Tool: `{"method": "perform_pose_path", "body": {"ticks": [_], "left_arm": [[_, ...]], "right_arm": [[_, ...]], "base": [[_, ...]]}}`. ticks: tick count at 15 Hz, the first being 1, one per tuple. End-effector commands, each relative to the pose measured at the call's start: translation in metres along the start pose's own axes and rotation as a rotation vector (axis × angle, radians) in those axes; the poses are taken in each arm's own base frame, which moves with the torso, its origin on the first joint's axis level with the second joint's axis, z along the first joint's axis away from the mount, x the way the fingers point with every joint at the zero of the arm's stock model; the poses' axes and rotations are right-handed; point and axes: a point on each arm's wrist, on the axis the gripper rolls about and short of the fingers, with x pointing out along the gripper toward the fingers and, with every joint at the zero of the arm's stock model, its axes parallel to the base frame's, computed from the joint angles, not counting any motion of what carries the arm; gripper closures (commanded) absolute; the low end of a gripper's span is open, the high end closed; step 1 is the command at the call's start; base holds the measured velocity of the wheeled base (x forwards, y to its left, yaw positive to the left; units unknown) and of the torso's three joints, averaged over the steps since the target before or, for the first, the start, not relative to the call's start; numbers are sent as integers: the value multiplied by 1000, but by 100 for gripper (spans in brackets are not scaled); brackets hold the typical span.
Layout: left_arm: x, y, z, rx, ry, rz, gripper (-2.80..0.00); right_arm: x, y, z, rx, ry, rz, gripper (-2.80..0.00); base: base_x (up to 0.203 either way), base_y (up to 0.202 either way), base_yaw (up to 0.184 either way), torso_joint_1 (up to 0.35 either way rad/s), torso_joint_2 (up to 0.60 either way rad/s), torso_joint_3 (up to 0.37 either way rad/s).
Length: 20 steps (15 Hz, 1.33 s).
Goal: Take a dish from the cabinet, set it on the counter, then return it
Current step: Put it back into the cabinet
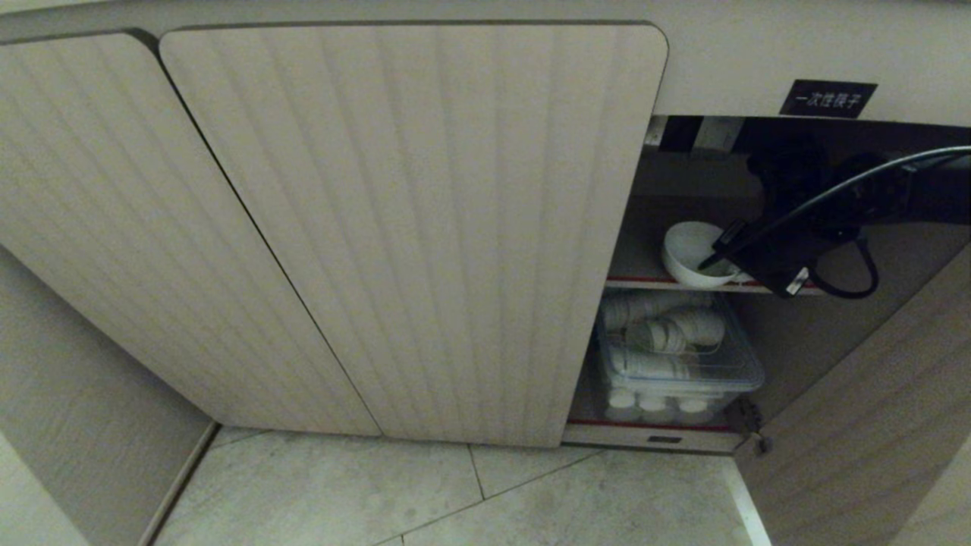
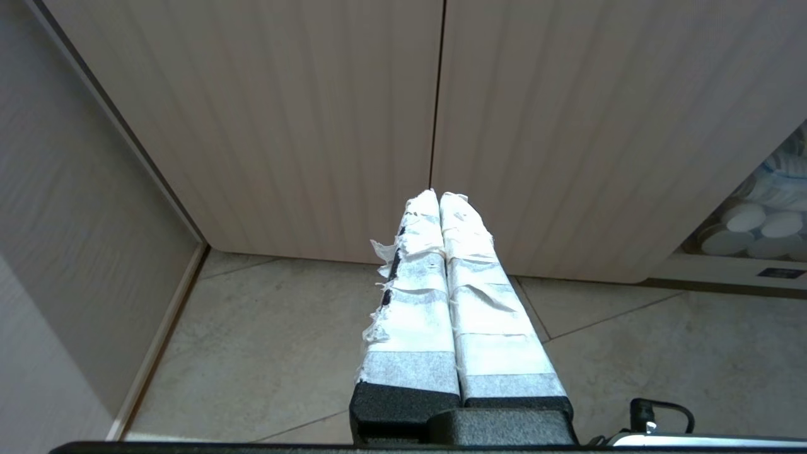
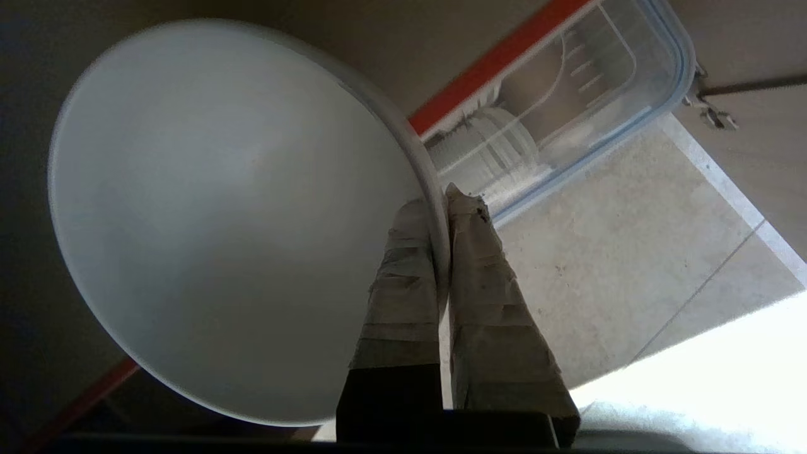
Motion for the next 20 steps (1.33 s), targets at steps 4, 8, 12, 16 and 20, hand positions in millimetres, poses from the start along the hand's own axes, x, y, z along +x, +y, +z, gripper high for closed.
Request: {"method": "perform_pose_path", "body": {"ticks": [4, 8, 12, 16, 20], "left_arm": [[0, 0, 0, -1, 0, 1, 0], [0, 0, 0, -1, 0, 2, 0], [0, 0, 0, -1, -2, 1, 0], [0, 0, 0, -1, -2, 2, 0], [0, 0, 0, -1, -2, 1, 0]], "right_arm": [[11, 6, 5, 10, -23, 6, 0], [16, 11, 8, 14, -39, 17, 0], [23, 11, 7, 19, -55, 3, 0], [28, 13, 8, 57, -83, 14, 0], [29, 16, 10, 65, -110, 30, 0]], "base": [[0, 0, 0, 0, 0, 0], [0, 0, 0, 0, 0, 0], [0, 0, 0, 0, 0, 0], [0, 0, 0, 0, 0, 0], [0, 0, 0, 0, 0, 0]]}}
